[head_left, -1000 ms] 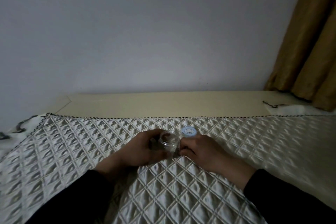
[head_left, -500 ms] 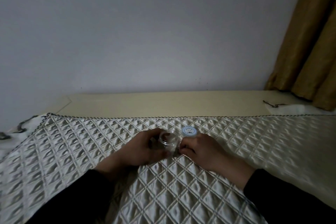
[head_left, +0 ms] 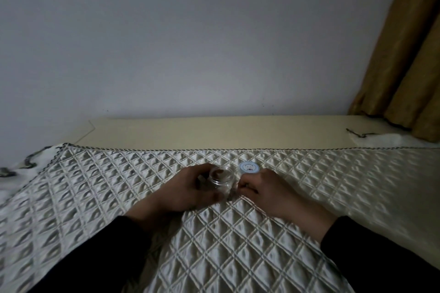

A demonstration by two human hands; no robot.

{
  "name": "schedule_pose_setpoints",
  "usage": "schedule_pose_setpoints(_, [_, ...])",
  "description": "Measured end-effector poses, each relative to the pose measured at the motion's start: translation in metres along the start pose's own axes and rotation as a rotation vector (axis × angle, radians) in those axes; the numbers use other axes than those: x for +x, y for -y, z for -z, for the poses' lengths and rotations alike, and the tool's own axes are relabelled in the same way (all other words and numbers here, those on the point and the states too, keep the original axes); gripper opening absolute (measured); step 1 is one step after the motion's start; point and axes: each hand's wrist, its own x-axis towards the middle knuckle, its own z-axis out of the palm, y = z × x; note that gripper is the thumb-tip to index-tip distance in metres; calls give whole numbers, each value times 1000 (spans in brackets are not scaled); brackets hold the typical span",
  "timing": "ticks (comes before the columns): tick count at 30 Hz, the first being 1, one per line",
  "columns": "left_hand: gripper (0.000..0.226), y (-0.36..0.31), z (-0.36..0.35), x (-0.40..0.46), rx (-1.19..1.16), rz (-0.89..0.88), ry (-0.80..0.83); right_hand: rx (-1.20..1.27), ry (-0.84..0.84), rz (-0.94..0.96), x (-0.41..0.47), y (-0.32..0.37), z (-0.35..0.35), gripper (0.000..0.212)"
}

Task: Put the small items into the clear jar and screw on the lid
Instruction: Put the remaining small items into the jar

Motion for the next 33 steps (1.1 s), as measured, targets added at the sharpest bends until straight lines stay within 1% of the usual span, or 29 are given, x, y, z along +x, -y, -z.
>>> schedule_pose_setpoints(9, [47,2,0,0,-25,8,15,54,2,-46,1,0,2,14])
schedule_pose_setpoints(12, [50,2,0,0,-40,-5,11,80,12,-59,0,1,4,15])
schedule_pose_setpoints(17, [56,2,2,-1,-63,-9,21,128,9,-46,-1,6,6,13])
schedule_pose_setpoints(22, [55,4,3,0,-71,-2,21,190,68,-16,-3,13,5,10])
schedule_pose_setpoints(24, [58,4,4,0,-70,8,12,186,70,-8,-3,14,5,11])
schedule_pose_setpoints(26, [64,4,6,-1,-67,16,7,178,32,-16,-2,13,7,11])
schedule_pose_setpoints(29, [75,4,10,0,-77,37,7,182,-72,-61,1,8,14,11])
schedule_pose_setpoints(33, [77,2,11,-1,-90,40,9,205,-183,-111,3,-3,25,11])
